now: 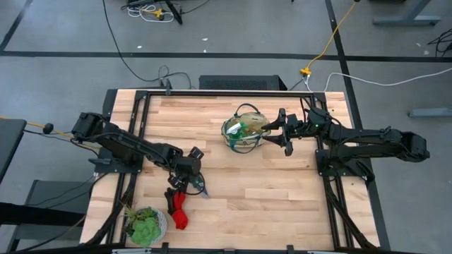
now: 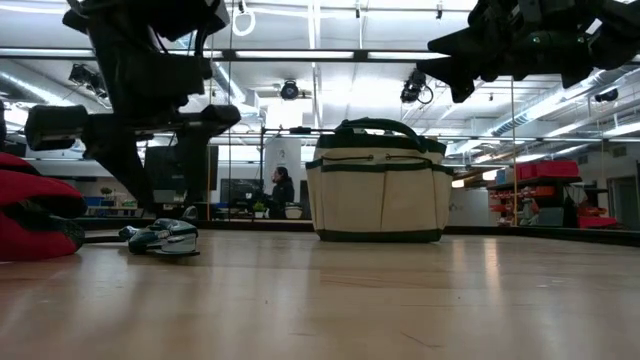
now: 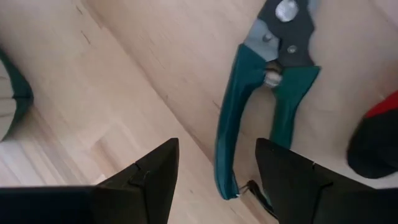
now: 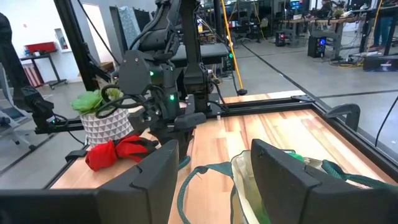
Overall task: Pick & Place Garden tools in Gardening bag
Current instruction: Put the green shear scissors into the gardening bag
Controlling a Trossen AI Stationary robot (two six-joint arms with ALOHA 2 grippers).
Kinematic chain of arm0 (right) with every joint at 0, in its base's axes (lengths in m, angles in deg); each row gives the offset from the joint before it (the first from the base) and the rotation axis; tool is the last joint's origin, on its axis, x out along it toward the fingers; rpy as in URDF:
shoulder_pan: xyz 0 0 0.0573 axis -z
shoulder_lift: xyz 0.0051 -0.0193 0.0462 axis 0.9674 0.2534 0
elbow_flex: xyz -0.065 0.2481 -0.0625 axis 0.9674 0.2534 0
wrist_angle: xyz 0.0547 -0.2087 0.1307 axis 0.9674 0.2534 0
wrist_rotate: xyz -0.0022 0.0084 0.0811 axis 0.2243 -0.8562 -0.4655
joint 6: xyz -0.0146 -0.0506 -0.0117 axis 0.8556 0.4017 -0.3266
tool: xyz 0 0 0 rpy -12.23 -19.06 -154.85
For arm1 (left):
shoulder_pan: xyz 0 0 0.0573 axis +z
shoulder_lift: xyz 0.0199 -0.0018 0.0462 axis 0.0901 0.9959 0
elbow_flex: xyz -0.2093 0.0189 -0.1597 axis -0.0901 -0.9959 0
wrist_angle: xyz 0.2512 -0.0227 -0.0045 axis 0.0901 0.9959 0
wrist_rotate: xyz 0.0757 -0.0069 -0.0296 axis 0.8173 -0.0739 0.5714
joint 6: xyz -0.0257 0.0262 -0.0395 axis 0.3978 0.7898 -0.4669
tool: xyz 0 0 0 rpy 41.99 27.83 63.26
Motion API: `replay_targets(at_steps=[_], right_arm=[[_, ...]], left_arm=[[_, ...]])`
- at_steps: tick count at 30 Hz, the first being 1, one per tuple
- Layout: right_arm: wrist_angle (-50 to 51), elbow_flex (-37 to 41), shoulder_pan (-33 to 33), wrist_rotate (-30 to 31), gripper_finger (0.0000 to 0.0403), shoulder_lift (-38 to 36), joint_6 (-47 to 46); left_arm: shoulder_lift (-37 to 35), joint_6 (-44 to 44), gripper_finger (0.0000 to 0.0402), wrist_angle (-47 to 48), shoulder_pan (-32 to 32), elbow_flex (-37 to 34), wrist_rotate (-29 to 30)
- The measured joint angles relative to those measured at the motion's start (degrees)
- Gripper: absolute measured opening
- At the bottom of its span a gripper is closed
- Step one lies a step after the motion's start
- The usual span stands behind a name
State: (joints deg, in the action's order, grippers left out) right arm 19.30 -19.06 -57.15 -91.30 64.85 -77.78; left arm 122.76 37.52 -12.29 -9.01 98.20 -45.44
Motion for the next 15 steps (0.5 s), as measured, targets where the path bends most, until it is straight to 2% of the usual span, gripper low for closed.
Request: replay_targets(at_steps=[15], right_arm=[[1.3,0.0,0.0,0.0,0.0204,0.0,-0.1]], left_arm=[[5.4,1.4,0.0220,-1.0,1.9,-0.2,0.4]])
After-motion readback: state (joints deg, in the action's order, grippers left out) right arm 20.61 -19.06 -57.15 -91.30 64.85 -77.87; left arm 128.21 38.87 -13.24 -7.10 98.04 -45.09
